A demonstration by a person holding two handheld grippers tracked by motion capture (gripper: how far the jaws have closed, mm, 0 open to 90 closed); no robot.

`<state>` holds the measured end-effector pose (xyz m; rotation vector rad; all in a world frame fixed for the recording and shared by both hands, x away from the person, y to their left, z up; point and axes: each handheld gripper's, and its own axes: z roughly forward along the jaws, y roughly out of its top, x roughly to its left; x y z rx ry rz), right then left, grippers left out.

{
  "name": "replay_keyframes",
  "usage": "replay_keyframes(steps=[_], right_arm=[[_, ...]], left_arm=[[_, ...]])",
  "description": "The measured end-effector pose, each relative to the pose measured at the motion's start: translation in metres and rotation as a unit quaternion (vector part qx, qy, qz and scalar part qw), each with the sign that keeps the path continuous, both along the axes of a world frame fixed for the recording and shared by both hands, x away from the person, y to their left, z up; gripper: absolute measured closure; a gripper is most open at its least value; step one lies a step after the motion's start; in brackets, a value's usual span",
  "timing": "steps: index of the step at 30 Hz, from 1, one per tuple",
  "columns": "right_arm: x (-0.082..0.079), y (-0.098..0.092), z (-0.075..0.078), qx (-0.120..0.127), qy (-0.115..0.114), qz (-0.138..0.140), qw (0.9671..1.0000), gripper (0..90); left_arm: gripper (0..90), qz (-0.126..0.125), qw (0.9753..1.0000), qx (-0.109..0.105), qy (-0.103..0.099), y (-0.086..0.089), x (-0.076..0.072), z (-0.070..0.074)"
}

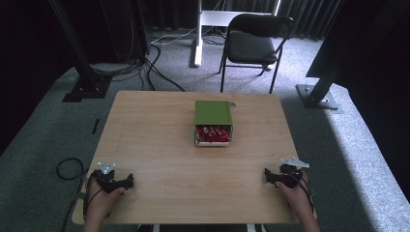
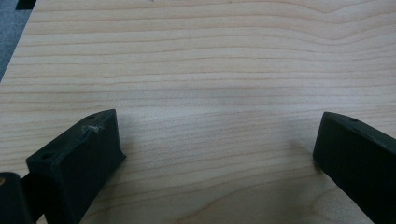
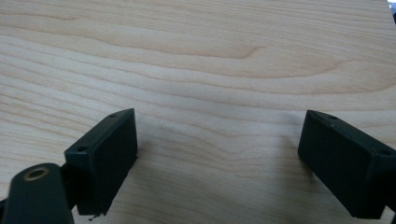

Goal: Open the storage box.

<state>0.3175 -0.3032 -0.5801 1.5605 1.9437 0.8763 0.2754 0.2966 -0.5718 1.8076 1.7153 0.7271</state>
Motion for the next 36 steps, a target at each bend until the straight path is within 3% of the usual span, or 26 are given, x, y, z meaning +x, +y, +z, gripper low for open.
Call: replay_keyframes(steps=[6,14,15,17,21,28,29,36], right_arm=[[0.0,0.0,0.0,0.0,0.0,0.0,1.0,11.2],[0.0,0.0,0.0,0.0,0.0,0.0,1.0,11.2],[0.0,0.0,0.0,0.0,0.0,0.0,1.0,11.2],[0.0,0.0,0.0,0.0,0.0,0.0,1.0,11.2],[0.0,0.0,0.0,0.0,0.0,0.0,1.0,11.2],[0.0,0.0,0.0,0.0,0.0,0.0,1.0,11.2],[0.0,0.0,0.0,0.0,0.0,0.0,1.0,11.2],[0.0,0.0,0.0,0.0,0.0,0.0,1.0,11.1]], left_arm=[[1.8,-0.011,0.9999,0.0,0.001,-0.001,0.0,0.0],[1.9,-0.062,0.998,0.006,-0.003,-0.007,-0.001,0.0],[3.0,-0.064,0.9979,0.005,-0.007,-0.009,-0.002,0.001],[15.6,-0.065,0.9978,0.002,-0.012,-0.011,-0.001,0.003],[15.0,-0.07,0.9973,0.006,-0.021,-0.016,0.0,0.009],[15.0,-0.085,0.9952,0.019,-0.044,-0.03,0.004,0.025],[15.0,-0.095,0.994,0.031,-0.045,-0.036,0.007,0.03],[15.0,-0.123,0.9903,0.039,-0.051,-0.054,0.015,0.036]])
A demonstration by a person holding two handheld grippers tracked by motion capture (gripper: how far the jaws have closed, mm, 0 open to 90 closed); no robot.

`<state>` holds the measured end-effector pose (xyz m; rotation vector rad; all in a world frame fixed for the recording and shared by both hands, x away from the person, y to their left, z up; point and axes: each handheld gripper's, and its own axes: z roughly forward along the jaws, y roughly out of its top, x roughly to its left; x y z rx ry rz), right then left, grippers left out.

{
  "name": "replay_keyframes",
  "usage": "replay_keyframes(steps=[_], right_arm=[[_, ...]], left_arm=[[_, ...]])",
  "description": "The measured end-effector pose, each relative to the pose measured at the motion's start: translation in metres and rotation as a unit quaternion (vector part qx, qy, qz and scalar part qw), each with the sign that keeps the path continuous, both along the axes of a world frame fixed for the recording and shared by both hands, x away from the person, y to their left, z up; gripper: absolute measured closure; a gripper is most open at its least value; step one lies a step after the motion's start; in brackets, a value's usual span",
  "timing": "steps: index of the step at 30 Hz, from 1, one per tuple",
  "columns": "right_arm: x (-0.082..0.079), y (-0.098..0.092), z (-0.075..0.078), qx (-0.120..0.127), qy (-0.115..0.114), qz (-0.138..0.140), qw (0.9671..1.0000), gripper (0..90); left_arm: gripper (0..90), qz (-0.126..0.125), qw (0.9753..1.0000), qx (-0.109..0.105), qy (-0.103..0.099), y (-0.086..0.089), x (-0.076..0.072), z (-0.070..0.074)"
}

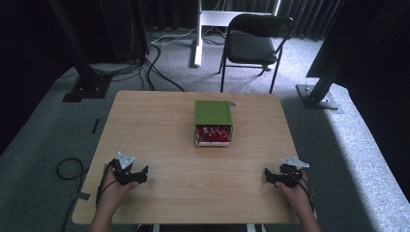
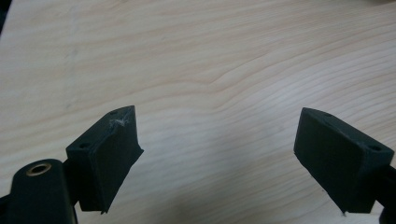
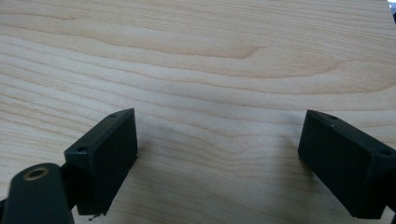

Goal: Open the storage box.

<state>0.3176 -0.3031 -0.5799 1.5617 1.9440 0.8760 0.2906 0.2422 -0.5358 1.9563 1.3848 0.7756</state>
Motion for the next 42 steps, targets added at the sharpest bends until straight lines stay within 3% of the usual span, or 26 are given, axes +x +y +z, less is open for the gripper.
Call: replay_keyframes(steps=[5,16,24,28,31,39,42], right_arm=[[0.0,0.0,0.0,0.0,0.001,0.001,1.0,11.0],[0.001,0.0,0.0,0.0,0.001,0.002,1.0,10.8],[0.001,0.0,0.0,0.0,0.001,0.002,1.0,10.8],[0.001,0.0,0.0,0.0,0.001,0.002,1.0,10.8],[0.001,0.0,0.0,0.0,0.001,0.002,1.0,10.8],[0.001,0.0,0.0,0.0,0.001,0.002,1.0,10.8],[0.001,0.0,0.0,0.0,0.001,0.002,1.0,10.8]], left_arm=[[14.9,-0.031,0.9995,0.01,-0.003,-0.02,0.006,0.006],[14.9,-0.068,0.997,0.019,-0.034,-0.055,0.019,0.03],[15.0,-0.104,0.9931,0.028,-0.047,-0.085,0.03,0.04],[15.0,-0.131,0.9897,0.032,-0.049,-0.099,0.033,0.042],[15.0,-0.153,0.9858,0.044,-0.055,-0.113,0.036,0.045],[15.0,-0.176,0.9813,0.039,-0.066,-0.14,0.046,0.047],[15.0,-0.193,0.9783,0.04,-0.064,-0.15,0.049,0.046]])
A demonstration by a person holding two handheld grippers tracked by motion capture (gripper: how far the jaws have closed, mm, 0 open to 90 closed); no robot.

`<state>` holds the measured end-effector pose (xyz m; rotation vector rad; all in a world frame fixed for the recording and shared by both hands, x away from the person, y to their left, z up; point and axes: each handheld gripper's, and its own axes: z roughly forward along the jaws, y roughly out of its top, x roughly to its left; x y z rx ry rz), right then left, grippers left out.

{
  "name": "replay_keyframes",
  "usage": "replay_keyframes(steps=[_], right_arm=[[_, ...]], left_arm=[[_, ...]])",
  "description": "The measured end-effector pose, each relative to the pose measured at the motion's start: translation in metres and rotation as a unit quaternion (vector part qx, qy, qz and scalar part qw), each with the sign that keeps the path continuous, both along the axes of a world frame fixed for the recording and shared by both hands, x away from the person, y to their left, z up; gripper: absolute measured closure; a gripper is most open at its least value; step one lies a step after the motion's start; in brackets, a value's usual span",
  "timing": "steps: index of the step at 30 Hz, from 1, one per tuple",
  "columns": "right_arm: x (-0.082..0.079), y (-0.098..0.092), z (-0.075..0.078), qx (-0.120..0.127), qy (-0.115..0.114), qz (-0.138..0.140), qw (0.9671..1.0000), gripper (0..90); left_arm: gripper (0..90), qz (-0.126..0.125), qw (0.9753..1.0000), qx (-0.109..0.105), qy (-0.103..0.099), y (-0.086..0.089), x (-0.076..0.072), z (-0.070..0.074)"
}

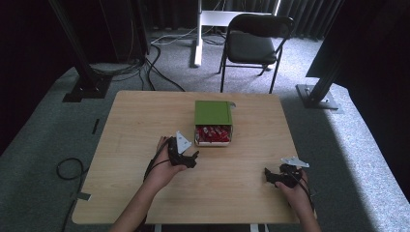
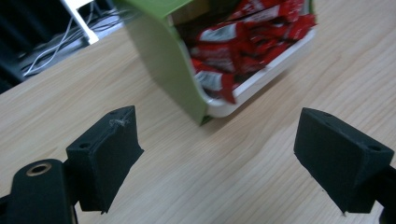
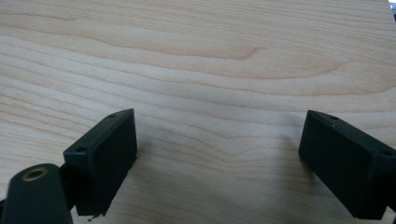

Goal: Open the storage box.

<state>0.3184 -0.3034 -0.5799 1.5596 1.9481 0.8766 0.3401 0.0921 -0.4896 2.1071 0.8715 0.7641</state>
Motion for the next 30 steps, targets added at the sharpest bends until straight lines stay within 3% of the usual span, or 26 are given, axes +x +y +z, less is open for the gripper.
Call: replay_keyframes(steps=[5,7,13,21,27,30], right_arm=[[0.0,0.0,0.0,0.001,0.0,0.0,1.0,10.8],[0.0,0.0,0.0,0.001,0.0,0.0,1.0,10.8],[0.0,0.0,0.0,0.001,0.0,0.0,1.0,10.8],[0.0,0.0,0.0,0.0,0.0,0.0,1.0,10.8],[0.0,0.0,0.0,0.001,0.0,0.0,1.0,10.8],[0.0,0.0,0.0,0.001,0.0,0.0,1.0,10.8]], left_arm=[[15.2,-0.027,0.9996,0.002,0.002,-0.014,0.004,-0.002],[15.8,-0.031,0.9995,0.001,0.013,-0.019,0.007,-0.004],[15.8,-0.054,0.9985,0.006,0.006,-0.033,0.012,-0.008],[15.9,-0.078,0.9965,0.031,0.0,-0.045,0.019,-0.013],[15.9,-0.099,0.9944,0.037,-0.003,-0.057,0.023,-0.017],[16.4,-0.105,0.993,0.054,-0.002,-0.062,0.023,-0.02]])
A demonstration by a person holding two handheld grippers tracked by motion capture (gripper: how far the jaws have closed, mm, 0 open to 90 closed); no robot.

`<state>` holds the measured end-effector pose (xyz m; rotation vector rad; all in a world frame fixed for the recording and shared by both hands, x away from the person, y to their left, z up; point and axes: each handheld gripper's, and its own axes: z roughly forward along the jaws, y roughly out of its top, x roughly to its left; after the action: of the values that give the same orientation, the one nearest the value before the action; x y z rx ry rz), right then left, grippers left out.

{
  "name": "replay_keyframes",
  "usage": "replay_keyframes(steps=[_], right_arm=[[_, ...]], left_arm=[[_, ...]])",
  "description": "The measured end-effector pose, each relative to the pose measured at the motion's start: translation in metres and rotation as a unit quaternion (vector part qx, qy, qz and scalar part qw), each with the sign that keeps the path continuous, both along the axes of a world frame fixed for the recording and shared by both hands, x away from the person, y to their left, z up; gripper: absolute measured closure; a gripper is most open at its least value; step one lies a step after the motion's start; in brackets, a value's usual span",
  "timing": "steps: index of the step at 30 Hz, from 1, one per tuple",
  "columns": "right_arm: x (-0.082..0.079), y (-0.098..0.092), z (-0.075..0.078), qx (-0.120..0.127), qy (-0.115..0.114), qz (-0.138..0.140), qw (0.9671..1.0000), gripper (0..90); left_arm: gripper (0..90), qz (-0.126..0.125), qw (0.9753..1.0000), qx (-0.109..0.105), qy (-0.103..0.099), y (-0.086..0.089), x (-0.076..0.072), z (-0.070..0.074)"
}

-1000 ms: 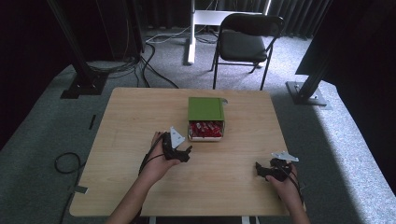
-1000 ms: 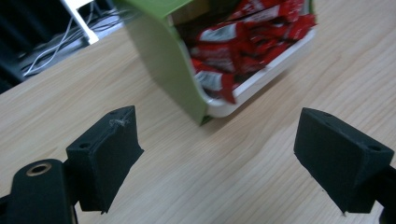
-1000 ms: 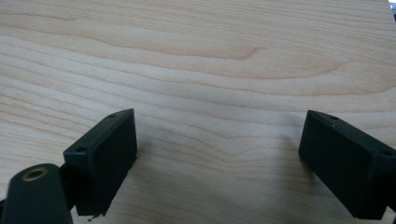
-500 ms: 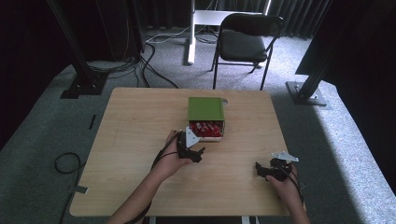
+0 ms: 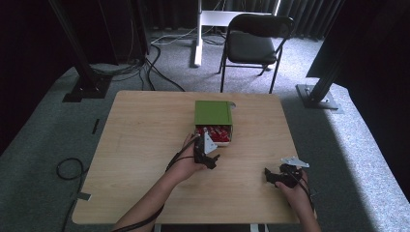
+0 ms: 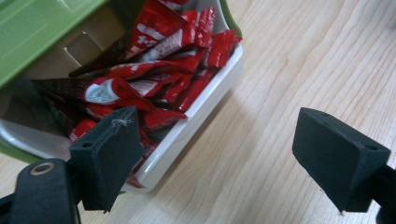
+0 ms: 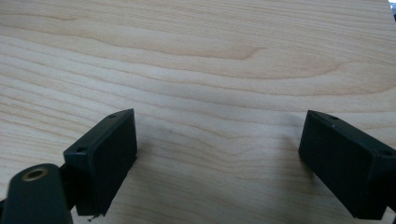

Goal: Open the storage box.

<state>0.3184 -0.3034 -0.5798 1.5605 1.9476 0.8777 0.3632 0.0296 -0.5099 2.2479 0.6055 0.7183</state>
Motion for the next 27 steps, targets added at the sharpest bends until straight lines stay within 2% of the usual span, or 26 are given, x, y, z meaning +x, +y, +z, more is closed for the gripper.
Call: replay_keyframes(steps=[3,4,7,8,9,12,13,14,15,16,17,18,19,20,21,22,23,24,25,26,27], right_arm=[[0.0,0.0,0.0,0.0,0.0,0.0,1.0,10.8],[0.0,0.0,0.0,0.0,0.0,0.0,1.0,10.8],[0.0,0.0,0.0,0.0,0.0,0.0,1.0,10.8],[0.0,0.0,0.0,0.0,0.0,0.0,1.0,10.8],[0.0,0.0,0.0,0.0,0.0,0.0,1.0,10.8],[0.0,0.0,0.0,0.0,0.0,0.0,1.0,10.8],[0.0,0.0,0.0,0.0,0.0,0.0,1.0,10.8],[0.0,0.0,0.0,0.0,0.0,0.0,1.0,10.8],[0.0,0.0,0.0,0.0,0.0,0.0,1.0,10.8],[0.0,0.0,0.0,0.0,0.0,0.0,1.0,10.8],[0.0,0.0,0.0,0.0,0.0,0.0,1.0,10.8],[0.0,0.0,0.0,0.0,0.0,0.0,1.0,10.8],[0.0,0.0,0.0,0.0,0.0,0.0,1.0,10.8],[0.0,0.0,0.0,0.0,0.0,0.0,1.0,10.8],[0.0,0.0,0.0,0.0,0.0,0.0,1.0,10.8],[0.0,0.0,0.0,0.0,0.0,0.0,1.0,10.8],[0.0,0.0,0.0,0.0,0.0,0.0,1.0,10.8],[0.0,0.0,0.0,0.0,0.0,0.0,1.0,10.8],[0.0,0.0,0.0,0.0,0.0,0.0,1.0,10.8],[0.0,0.0,0.0,0.0,0.0,0.0,1.0,10.8],[0.0,0.0,0.0,0.0,0.0,0.0,1.0,10.8]], left_arm=[[18.8,-0.009,0.9999,0.005,-0.003,-0.003,-0.002,-0.001],[19.1,-0.021,0.9996,0.014,-0.011,-0.006,-0.005,-0.001],[19.8,-0.025,0.9994,0.019,-0.013,-0.007,-0.004,-0.003],[19.8,-0.022,0.9988,0.04,-0.016,-0.007,-0.001,-0.005],[19.8,-0.022,0.9988,0.04,-0.016,-0.007,-0.001,-0.005],[21.4,-0.023,0.9963,0.079,-0.027,-0.008,0.002,-0.011],[21.4,-0.023,0.9963,0.079,-0.027,-0.008,0.002,-0.011],[21.7,-0.03,0.9938,0.102,-0.033,-0.008,0.003,-0.014],[21.7,-0.03,0.9938,0.102,-0.033,-0.008,0.003,-0.014],[21.7,-0.036,0.9919,0.116,-0.035,-0.01,0.003,-0.016],[21.7,-0.036,0.9919,0.116,-0.035,-0.01,0.003,-0.016],[20.9,-0.041,0.9893,0.134,-0.041,-0.012,0.002,-0.018],[20.4,-0.041,0.9893,0.134,-0.041,-0.012,0.002,-0.018],[20.4,-0.046,0.9863,0.15,-0.052,-0.015,0.001,-0.019],[20.4,-0.046,0.9863,0.15,-0.052,-0.015,0.001,-0.019],[20.3,-0.047,0.9845,0.158,-0.058,-0.016,0.001,-0.02],[20.2,-0.047,0.9845,0.158,-0.058,-0.016,0.001,-0.02],[20.4,-0.054,0.9809,0.174,-0.067,-0.017,0.001,-0.02],[21.8,-0.054,0.9809,0.174,-0.067,-0.017,0.001,-0.02],[21.8,-0.059,0.977,0.191,-0.075,-0.017,0.0,-0.019],[23.3,-0.061,0.9749,0.198,-0.081,-0.017,0.0,-0.019]])
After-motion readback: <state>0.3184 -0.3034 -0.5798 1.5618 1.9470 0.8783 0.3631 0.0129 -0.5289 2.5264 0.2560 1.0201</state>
